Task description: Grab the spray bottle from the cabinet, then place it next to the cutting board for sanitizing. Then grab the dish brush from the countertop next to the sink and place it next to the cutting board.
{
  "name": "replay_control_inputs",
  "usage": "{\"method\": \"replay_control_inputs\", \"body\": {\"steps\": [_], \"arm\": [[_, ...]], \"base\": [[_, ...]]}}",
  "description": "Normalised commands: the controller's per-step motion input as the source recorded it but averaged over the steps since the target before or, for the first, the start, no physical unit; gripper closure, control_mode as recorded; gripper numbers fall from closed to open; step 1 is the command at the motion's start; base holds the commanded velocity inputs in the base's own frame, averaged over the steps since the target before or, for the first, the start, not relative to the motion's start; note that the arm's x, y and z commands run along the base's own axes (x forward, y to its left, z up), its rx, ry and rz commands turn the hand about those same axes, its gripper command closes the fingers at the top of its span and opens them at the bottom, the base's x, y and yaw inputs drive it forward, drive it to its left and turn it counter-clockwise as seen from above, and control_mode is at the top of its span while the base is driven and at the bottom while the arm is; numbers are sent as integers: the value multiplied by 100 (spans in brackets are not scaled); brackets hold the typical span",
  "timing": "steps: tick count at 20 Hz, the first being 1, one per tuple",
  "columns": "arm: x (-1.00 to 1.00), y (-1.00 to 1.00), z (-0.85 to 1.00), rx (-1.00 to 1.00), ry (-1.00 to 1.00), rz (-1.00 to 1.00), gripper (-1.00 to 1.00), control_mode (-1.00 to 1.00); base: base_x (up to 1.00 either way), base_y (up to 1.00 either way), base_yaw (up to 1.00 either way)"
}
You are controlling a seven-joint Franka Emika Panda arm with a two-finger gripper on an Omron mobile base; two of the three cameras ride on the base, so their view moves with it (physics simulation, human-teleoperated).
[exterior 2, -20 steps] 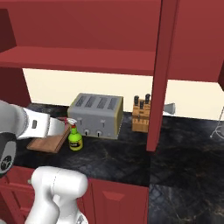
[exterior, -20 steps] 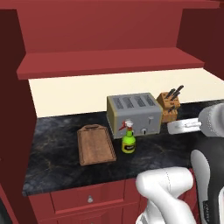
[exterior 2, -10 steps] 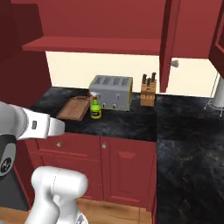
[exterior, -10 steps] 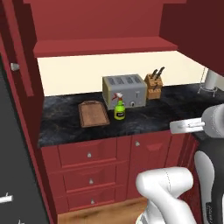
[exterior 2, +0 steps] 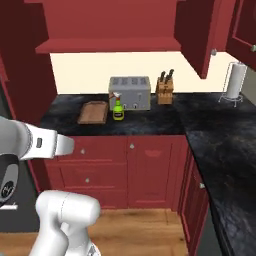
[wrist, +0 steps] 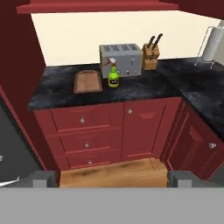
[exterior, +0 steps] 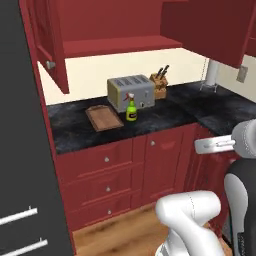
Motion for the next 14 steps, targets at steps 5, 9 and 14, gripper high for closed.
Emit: {"method": "replay_control_inputs", "body": {"steps": [5, 9, 14], "arm": [[0, 0, 0, 0, 0, 0, -100, 100], [0, 0, 0, 0, 0, 0, -100, 100], [0, 0, 0, 0, 0, 0, -100, 100]], "base": [[-33, 12, -94], [-26, 0, -91], [-27, -16, -83]]}}
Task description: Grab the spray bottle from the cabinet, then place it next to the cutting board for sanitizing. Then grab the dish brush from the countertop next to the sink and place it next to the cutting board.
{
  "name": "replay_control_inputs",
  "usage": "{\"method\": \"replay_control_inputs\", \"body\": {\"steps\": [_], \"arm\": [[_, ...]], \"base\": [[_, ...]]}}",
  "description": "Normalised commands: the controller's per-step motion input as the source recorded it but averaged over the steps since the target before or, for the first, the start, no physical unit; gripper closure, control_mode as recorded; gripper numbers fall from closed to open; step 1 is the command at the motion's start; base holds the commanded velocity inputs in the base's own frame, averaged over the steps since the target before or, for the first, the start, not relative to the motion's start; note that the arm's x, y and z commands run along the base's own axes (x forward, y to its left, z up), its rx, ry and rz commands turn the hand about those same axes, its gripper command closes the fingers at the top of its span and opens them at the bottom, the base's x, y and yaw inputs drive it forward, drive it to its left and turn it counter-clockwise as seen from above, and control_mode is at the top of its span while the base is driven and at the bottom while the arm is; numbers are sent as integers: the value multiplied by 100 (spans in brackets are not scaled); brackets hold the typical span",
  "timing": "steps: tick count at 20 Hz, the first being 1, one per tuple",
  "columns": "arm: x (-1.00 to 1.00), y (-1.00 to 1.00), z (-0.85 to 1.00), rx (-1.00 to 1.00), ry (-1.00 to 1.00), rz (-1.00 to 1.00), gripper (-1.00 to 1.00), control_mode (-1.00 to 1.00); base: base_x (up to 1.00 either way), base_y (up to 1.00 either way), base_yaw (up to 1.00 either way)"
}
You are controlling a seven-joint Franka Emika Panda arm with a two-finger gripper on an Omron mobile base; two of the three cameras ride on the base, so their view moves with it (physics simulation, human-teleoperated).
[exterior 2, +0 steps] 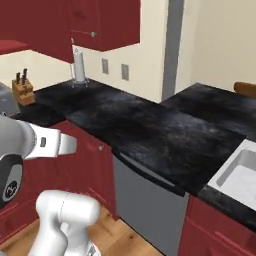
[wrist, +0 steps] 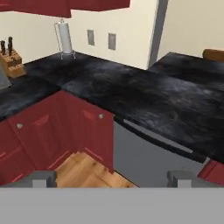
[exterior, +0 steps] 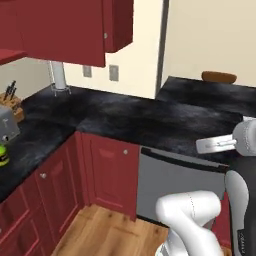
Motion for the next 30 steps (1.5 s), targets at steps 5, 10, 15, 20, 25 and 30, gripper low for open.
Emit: {"method": "replay_control_inputs", "body": {"steps": [5, 10, 15, 20, 25, 30], "arm": [[0, 0, 0, 0, 0, 0, -100, 100], [0, 0, 0, 0, 0, 0, -100, 100], [0, 0, 0, 0, 0, 0, -100, 100], [0, 0, 0, 0, 0, 0, -100, 100], [0, 0, 0, 0, 0, 0, -100, 100], [0, 0, 0, 0, 0, 0, -100, 100]], "base": [[-18, -71, -69], [-4, -96, -34], [-11, -100, -26], [-6, -100, -27], [0, -43, -24], [1, -2, -29]]}}
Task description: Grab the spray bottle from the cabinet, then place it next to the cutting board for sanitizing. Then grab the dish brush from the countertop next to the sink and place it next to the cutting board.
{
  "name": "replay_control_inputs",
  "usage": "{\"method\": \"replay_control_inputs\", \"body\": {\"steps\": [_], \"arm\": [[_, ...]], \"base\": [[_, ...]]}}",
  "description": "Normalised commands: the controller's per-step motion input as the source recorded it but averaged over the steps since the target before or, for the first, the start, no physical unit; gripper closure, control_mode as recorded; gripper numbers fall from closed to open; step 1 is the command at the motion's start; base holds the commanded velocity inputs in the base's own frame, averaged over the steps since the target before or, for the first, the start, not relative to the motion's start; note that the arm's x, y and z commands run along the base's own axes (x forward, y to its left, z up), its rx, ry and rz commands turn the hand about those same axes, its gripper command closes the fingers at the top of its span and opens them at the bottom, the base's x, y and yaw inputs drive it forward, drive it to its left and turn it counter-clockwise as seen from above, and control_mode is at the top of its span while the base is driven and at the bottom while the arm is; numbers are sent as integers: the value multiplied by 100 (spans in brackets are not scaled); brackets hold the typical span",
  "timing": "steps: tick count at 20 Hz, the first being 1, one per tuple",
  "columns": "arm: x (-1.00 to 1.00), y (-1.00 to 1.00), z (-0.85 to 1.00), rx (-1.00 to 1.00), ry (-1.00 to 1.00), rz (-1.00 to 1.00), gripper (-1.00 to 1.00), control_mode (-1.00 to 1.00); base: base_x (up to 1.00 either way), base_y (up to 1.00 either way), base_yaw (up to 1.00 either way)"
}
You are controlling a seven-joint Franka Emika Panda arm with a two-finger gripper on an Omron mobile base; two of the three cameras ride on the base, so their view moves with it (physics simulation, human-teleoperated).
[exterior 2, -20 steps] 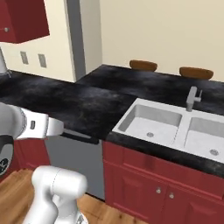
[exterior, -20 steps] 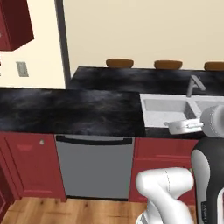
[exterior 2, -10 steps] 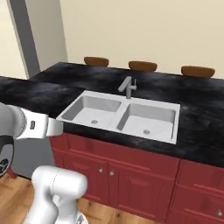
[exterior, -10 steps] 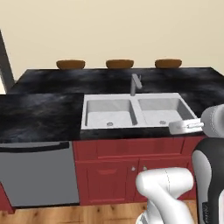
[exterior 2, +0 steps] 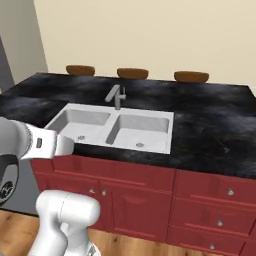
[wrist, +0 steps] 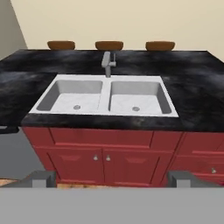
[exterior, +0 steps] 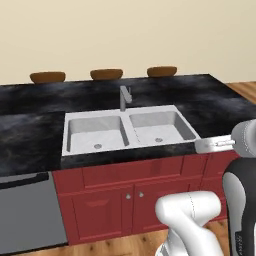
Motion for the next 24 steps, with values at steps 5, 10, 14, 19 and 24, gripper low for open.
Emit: {"method": "replay_control_inputs", "body": {"steps": [5, 10, 14, 19, 24], "arm": [[0, 0, 0, 0, 0, 0, -100, 100], [0, 0, 0, 0, 0, 0, -100, 100], [0, 0, 0, 0, 0, 0, -100, 100], [0, 0, 0, 0, 0, 0, -100, 100], [0, 0, 0, 0, 0, 0, -100, 100]], "base": [[57, -18, -13], [22, 0, -8], [19, -55, -12], [15, -60, -11], [13, -72, -4]]}}
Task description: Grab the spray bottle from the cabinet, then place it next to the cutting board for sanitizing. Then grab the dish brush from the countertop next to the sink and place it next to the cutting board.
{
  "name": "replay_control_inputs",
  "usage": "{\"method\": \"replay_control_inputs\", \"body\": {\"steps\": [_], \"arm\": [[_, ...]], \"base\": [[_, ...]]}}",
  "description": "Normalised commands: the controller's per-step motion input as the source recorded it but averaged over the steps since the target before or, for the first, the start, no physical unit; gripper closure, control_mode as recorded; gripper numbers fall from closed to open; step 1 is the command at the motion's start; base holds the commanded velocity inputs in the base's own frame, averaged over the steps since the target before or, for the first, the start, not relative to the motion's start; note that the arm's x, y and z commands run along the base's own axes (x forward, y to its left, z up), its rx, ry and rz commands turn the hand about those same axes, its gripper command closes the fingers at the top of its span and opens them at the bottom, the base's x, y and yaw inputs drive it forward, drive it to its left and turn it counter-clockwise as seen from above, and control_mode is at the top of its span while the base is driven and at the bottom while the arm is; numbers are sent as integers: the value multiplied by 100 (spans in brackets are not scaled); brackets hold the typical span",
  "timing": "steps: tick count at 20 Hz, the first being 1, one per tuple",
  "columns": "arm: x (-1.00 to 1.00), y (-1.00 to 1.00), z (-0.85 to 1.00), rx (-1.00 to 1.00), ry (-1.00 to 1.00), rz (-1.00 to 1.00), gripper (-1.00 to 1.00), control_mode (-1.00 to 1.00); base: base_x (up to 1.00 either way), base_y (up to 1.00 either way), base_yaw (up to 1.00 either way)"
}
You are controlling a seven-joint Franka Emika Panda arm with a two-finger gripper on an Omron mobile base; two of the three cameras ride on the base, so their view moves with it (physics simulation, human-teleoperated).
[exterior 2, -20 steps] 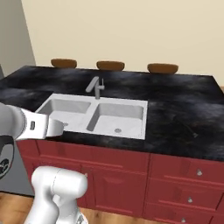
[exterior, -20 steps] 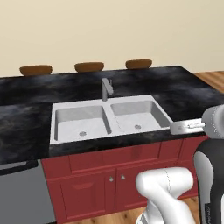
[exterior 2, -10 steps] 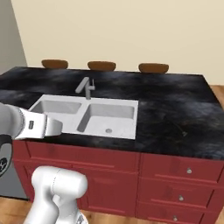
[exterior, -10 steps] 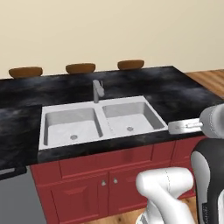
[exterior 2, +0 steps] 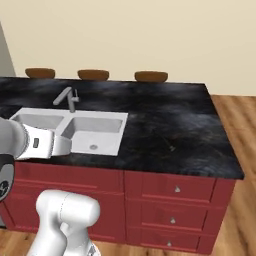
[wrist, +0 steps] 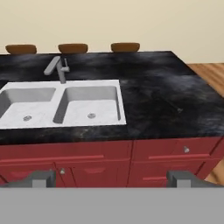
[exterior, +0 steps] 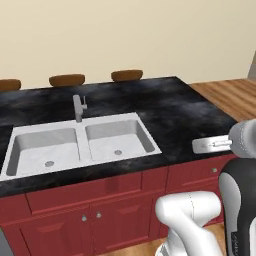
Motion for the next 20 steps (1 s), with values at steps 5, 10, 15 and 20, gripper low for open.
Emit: {"method": "replay_control_inputs", "body": {"steps": [5, 10, 15, 20], "arm": [[0, 0, 0, 0, 0, 0, -100, 100], [0, 0, 0, 0, 0, 0, -100, 100], [0, 0, 0, 0, 0, 0, -100, 100], [0, 0, 0, 0, 0, 0, -100, 100]], "base": [[18, -74, 0], [44, -24, 8], [65, -17, 9], [1, -81, 0]]}}
